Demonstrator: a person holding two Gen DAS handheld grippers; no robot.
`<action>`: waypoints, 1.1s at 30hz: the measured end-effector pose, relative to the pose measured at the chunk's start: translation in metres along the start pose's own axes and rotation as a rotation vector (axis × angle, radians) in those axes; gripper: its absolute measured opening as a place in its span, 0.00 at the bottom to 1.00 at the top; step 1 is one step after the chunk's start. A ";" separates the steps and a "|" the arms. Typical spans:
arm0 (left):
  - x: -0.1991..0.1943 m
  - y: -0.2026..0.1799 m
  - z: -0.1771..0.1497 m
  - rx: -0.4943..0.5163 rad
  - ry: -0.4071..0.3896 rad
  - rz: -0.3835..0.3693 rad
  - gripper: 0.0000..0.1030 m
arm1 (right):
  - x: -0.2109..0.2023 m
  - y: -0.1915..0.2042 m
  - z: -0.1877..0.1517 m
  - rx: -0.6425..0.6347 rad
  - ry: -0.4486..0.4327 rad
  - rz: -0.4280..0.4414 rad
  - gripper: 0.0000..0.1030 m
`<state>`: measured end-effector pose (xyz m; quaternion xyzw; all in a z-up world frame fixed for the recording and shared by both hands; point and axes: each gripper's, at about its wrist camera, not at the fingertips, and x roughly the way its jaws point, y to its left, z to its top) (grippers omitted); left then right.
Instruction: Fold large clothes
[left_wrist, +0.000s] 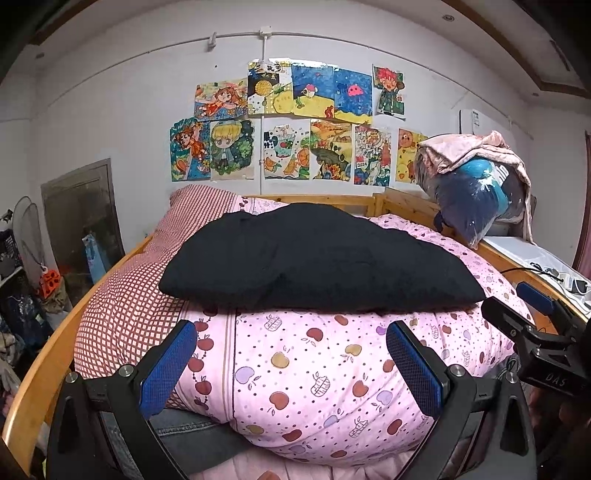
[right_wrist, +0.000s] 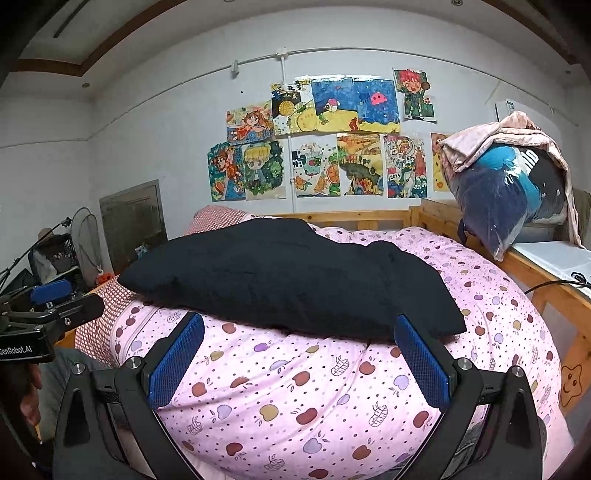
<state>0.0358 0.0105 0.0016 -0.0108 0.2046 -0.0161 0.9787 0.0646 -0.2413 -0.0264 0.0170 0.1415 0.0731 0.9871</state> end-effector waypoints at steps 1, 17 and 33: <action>0.001 0.000 -0.001 -0.001 -0.002 0.000 1.00 | 0.000 0.000 0.000 0.000 -0.002 0.001 0.98; 0.001 -0.004 -0.002 -0.003 -0.008 -0.007 1.00 | 0.001 0.001 -0.002 -0.004 -0.009 0.001 0.98; 0.000 -0.006 -0.003 0.001 -0.009 -0.011 1.00 | 0.000 0.000 -0.002 -0.002 -0.013 -0.001 0.98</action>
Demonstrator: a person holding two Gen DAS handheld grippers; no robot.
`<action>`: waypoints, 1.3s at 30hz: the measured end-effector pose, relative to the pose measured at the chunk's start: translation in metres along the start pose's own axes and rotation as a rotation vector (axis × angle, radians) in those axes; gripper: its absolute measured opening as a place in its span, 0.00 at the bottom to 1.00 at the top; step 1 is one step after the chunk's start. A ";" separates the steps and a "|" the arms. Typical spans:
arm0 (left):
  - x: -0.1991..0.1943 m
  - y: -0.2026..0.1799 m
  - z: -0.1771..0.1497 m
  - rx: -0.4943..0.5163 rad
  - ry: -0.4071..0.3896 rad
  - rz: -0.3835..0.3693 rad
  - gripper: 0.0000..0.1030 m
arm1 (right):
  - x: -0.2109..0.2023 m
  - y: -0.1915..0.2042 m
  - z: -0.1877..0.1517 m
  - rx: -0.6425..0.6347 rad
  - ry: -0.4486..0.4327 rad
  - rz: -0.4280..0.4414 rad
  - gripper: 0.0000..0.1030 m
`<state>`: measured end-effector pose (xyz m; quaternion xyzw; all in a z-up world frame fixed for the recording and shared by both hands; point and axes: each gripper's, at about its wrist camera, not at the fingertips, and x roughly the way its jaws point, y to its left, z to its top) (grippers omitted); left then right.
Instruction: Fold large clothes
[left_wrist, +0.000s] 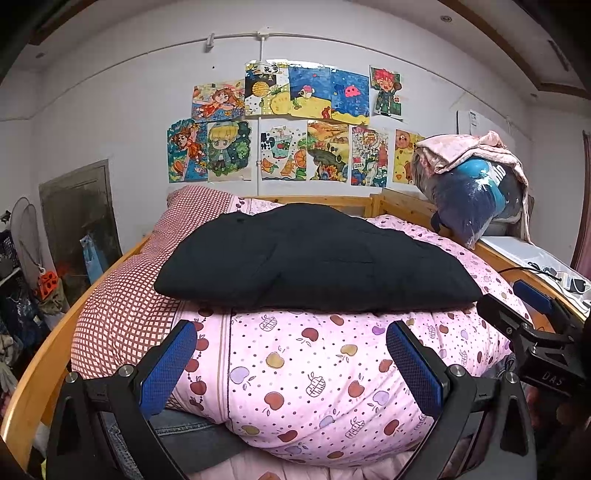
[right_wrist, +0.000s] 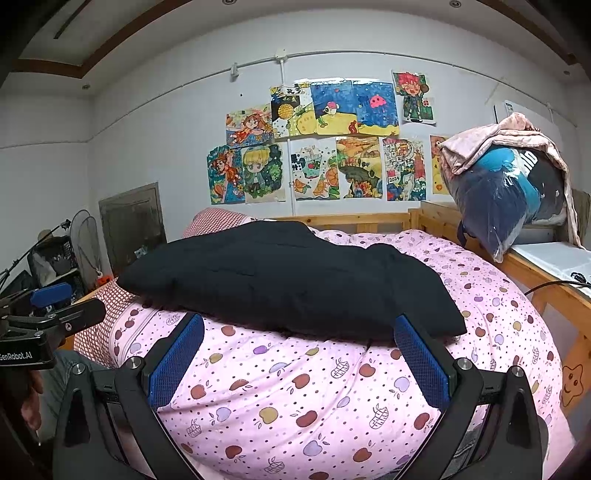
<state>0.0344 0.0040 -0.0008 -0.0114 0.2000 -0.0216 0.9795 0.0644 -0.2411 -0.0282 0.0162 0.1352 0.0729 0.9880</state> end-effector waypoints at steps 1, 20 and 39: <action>0.000 0.000 0.000 0.000 0.000 0.000 1.00 | 0.000 0.000 0.000 0.000 0.000 0.000 0.98; -0.001 -0.001 -0.001 0.005 0.002 -0.002 1.00 | -0.002 0.002 0.001 0.000 0.003 -0.006 0.98; -0.001 -0.001 -0.001 0.006 0.003 -0.004 1.00 | -0.002 0.001 0.000 0.002 0.001 -0.006 0.98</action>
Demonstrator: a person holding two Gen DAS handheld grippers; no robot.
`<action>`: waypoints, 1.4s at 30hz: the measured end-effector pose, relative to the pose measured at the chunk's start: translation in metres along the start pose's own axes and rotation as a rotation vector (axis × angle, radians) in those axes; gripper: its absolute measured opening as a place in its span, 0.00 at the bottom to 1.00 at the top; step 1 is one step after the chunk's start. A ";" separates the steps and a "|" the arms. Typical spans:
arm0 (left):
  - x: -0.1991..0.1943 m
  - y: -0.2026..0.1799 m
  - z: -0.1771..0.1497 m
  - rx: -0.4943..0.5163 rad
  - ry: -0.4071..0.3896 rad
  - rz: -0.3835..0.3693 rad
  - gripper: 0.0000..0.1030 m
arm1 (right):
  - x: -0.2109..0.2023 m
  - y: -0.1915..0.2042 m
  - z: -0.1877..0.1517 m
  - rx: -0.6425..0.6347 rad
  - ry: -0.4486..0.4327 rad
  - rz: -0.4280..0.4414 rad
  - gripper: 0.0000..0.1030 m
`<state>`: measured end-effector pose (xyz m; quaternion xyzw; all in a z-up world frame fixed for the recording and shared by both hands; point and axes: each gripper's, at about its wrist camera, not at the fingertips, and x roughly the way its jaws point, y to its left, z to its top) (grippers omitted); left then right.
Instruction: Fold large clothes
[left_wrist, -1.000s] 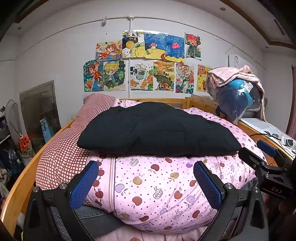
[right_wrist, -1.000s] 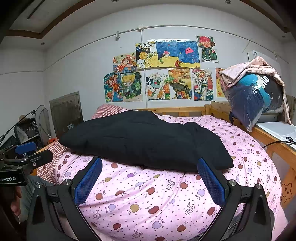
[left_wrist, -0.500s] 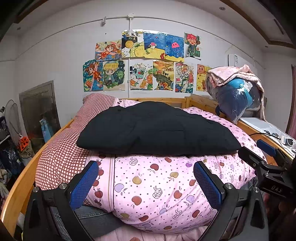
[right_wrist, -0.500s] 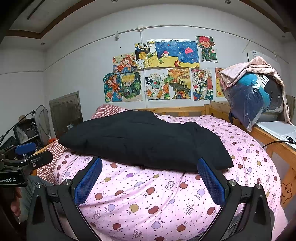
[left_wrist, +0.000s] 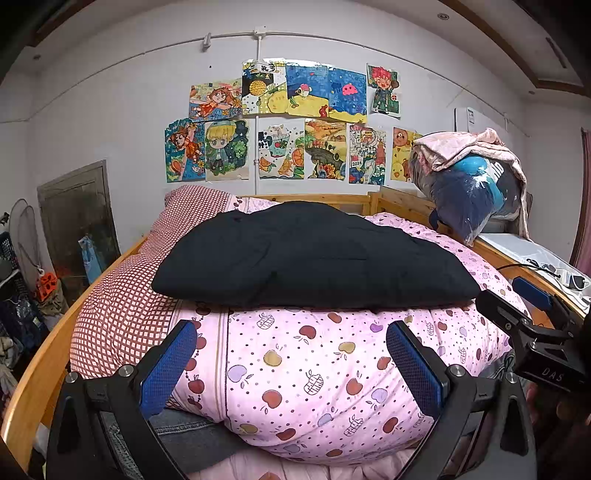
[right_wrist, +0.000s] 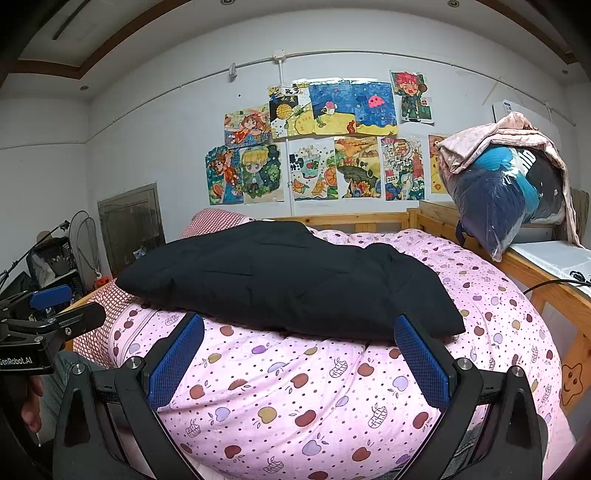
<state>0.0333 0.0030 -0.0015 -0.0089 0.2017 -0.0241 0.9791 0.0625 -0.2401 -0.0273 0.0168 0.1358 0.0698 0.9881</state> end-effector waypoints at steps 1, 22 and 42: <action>0.000 0.000 0.000 0.000 0.000 0.001 1.00 | 0.000 0.000 0.000 0.000 0.000 0.000 0.98; 0.000 0.000 -0.002 0.003 0.002 -0.002 1.00 | 0.000 0.001 0.000 0.001 0.001 -0.001 0.98; 0.001 0.000 -0.002 0.004 0.003 -0.002 1.00 | -0.001 0.002 0.000 0.001 0.001 -0.001 0.98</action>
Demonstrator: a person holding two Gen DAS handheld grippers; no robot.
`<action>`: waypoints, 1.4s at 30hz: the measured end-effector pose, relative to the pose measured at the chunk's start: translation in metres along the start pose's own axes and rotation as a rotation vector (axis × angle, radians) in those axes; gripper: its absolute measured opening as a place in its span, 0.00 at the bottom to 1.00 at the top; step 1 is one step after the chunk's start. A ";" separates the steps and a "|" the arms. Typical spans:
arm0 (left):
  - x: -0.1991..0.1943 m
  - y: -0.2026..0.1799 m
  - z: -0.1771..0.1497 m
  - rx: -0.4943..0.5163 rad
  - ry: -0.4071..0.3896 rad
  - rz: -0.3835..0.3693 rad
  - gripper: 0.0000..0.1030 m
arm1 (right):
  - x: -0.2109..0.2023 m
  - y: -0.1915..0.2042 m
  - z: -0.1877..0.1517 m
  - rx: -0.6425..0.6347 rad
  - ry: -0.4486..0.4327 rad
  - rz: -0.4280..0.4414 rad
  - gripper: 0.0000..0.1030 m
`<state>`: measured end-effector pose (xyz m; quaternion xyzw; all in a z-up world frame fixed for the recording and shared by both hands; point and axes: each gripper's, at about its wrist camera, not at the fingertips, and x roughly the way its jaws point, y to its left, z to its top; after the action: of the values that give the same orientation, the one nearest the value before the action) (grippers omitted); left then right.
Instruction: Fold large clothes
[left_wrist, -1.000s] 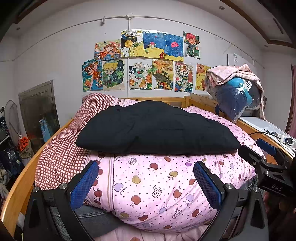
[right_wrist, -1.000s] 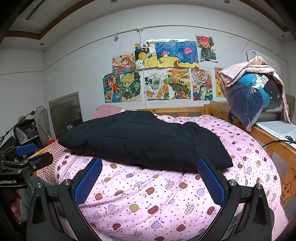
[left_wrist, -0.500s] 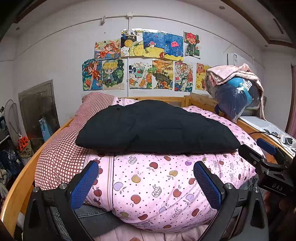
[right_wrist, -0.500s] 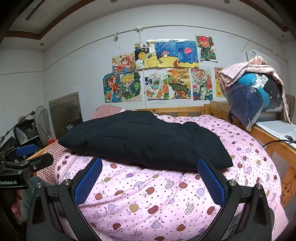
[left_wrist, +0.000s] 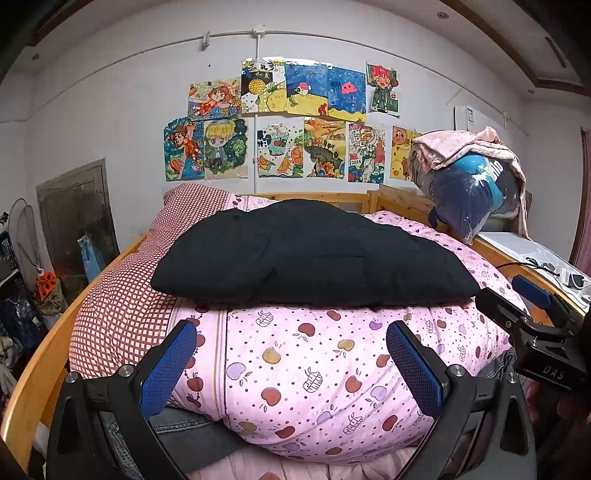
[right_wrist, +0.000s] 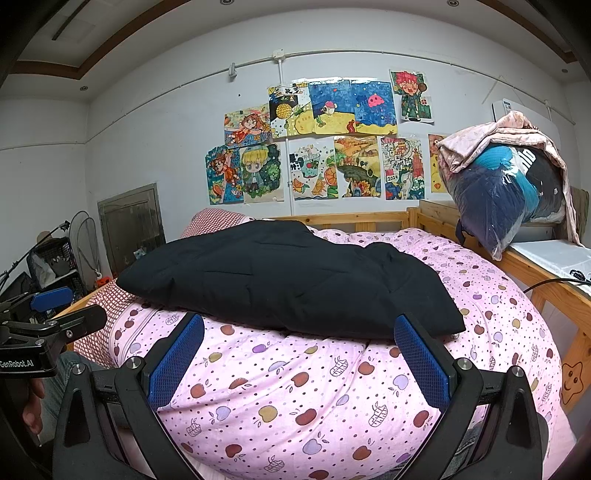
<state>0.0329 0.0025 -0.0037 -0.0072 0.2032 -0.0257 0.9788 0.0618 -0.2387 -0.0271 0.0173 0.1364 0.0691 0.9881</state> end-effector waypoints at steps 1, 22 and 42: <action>0.000 0.000 0.000 0.000 0.000 0.001 1.00 | 0.000 0.001 0.000 -0.001 0.000 -0.001 0.98; 0.000 0.000 -0.004 0.001 0.004 -0.002 1.00 | 0.000 0.002 0.000 0.002 0.000 -0.003 0.98; 0.000 0.000 -0.003 0.001 0.005 -0.002 1.00 | -0.001 0.004 -0.003 0.008 0.004 -0.005 0.98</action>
<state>0.0314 0.0022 -0.0068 -0.0068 0.2054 -0.0267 0.9783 0.0594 -0.2346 -0.0295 0.0209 0.1388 0.0660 0.9879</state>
